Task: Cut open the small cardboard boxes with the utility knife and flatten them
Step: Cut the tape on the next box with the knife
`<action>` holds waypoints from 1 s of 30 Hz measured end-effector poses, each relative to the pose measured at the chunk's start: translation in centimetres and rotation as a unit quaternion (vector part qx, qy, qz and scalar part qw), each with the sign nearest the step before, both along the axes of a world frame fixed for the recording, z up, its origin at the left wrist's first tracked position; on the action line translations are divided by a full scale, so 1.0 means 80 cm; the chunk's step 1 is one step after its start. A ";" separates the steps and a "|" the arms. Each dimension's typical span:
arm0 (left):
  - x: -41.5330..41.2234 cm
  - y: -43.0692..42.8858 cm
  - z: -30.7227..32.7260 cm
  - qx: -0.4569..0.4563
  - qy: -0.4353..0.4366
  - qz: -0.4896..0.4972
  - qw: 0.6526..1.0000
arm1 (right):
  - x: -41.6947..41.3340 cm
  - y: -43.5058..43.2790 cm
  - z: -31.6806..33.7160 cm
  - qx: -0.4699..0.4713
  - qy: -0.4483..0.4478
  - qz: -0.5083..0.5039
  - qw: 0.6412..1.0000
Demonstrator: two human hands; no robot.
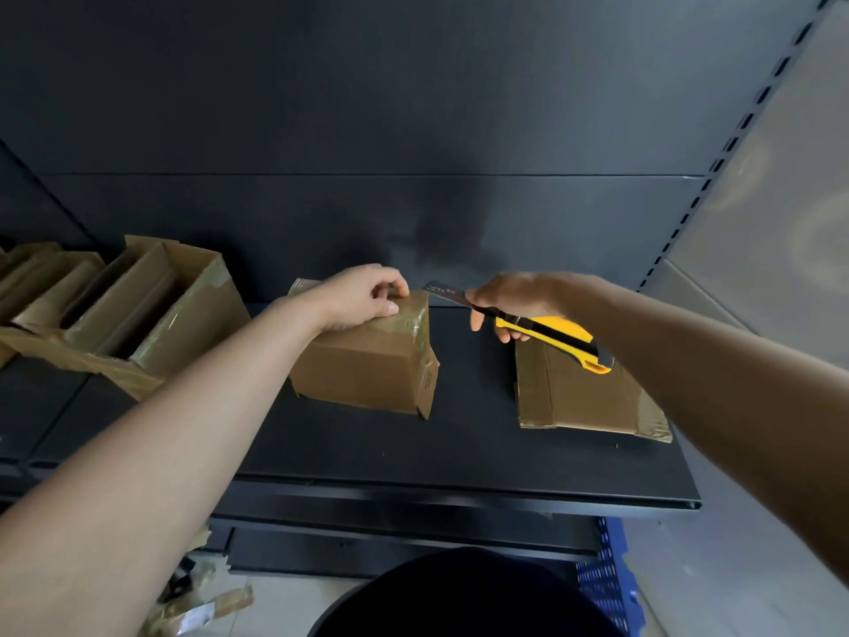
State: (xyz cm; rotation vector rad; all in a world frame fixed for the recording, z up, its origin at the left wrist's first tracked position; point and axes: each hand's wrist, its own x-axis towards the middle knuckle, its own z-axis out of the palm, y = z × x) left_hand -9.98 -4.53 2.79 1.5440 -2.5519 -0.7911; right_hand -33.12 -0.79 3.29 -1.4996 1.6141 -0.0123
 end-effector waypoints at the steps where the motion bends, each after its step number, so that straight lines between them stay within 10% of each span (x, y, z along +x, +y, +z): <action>1: 0.001 -0.003 0.000 -0.002 -0.006 -0.012 1.000 | 0.000 0.001 -0.001 0.003 0.001 -0.003 1.000; 18: 0.006 -0.013 0.016 0.030 -0.120 -0.103 0.987 | -0.004 0.014 -0.014 -0.036 0.015 0.057 0.998; 30: -0.001 0.014 0.008 -0.120 -0.159 -0.156 0.968 | 0.023 0.031 -0.013 -0.054 0.149 0.106 0.982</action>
